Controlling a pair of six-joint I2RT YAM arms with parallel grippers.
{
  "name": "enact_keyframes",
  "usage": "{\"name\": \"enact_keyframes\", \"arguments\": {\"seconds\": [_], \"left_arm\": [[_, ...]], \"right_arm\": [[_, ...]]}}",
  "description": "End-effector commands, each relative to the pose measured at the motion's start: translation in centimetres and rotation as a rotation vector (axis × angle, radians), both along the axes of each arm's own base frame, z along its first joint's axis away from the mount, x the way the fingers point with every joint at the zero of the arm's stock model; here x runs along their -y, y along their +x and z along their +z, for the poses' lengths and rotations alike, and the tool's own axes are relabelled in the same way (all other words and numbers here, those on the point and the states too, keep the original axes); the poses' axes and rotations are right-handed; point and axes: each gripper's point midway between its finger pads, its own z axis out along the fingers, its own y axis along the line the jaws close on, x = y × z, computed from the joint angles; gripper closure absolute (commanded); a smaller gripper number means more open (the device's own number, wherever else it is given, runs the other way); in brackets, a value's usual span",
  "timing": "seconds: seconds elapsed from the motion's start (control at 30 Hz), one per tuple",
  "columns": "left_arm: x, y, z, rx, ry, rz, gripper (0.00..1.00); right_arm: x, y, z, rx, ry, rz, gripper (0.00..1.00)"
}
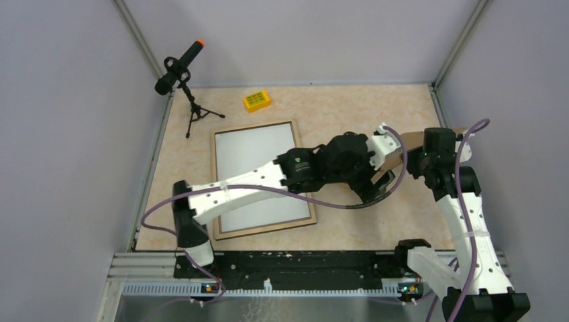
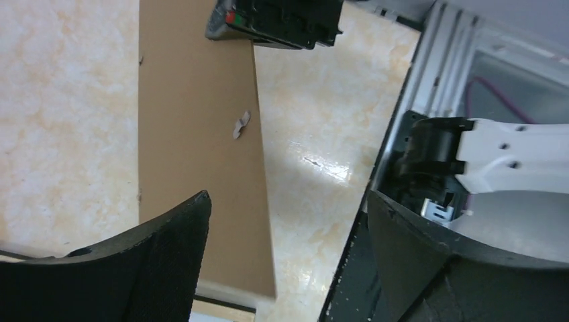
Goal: Put the photo into the frame
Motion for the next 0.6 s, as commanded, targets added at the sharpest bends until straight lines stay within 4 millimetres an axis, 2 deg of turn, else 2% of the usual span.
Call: {"name": "enact_keyframes", "arguments": {"seconds": [0.0,0.13,0.17,0.3,0.4,0.57], "left_arm": [[-6.1,-0.3,10.8,0.058,-0.218,0.036,0.10],[-13.1,4.0,13.5,0.079,-0.279,0.186,0.03],[-14.9,5.2,13.8,0.074,-0.296,0.222,0.01],[-21.1,9.2,13.9,0.107,-0.325,0.400,0.01],[-24.3,11.1,13.8,0.165,-0.310,0.538,0.01],[-26.8,11.0,15.2,0.236,-0.348,0.627,0.01]], "right_arm": [[1.1,1.8,7.7,0.276,-0.200,0.083,1.00],[-0.3,3.4,13.5,0.471,-0.425,0.310,1.00],[-1.2,3.8,15.0,0.521,-0.464,0.385,1.00],[-5.8,5.1,18.7,0.683,-0.497,0.670,1.00],[-8.7,5.5,20.4,0.765,-0.448,0.828,1.00],[-11.9,6.9,21.7,0.828,-0.261,0.939,1.00]]}}
